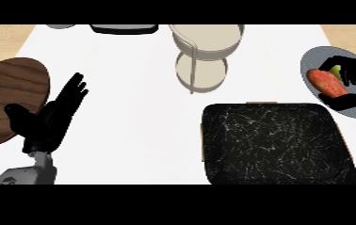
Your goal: Pick the sweet potato from the tray and place it in the tiered basket
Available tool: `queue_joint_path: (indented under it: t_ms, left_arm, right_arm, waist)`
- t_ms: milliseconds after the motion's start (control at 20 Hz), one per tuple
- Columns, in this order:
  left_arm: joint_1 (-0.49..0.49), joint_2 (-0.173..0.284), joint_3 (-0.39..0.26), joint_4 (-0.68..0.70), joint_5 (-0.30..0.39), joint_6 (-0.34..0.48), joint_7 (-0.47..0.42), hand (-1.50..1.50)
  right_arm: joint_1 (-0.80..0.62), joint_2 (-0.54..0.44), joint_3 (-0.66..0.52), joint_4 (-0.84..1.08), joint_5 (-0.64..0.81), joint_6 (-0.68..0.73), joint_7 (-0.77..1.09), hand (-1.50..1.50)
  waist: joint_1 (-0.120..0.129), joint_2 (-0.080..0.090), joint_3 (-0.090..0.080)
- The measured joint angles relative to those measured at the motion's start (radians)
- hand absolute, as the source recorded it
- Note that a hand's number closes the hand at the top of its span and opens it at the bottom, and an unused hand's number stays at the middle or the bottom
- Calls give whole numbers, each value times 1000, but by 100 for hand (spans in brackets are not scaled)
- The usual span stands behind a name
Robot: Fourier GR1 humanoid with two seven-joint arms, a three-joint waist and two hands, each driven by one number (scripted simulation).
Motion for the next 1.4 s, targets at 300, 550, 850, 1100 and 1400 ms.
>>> queue_joint_path:
  t_ms: [300,550,850,1100,1400]
  left_arm:
    - [29,-2,3,-9,-9,3,-1,0]
    - [21,-3,15,5,-10,-4,-13,0]
    - [35,-14,12,-16,-13,-9,-3,0]
    - [31,-19,14,-12,-17,-14,-4,0]
    - [18,-19,21,-29,-17,-18,26,0]
  right_arm:
    - [-74,20,-107,-59,-203,117,-87,150]
    - [-119,24,-103,-213,-293,279,13,150]
    - [-163,84,-43,-410,-342,400,213,150]
    - [-233,193,36,-529,-341,415,405,150]
    - [-310,324,130,-553,-290,365,579,150]
  waist:
    - [-18,-7,-2]
    - [-26,-9,-3]
    - [-24,-9,-3]
    - [-21,-8,-4]
    - [-17,-6,-4]
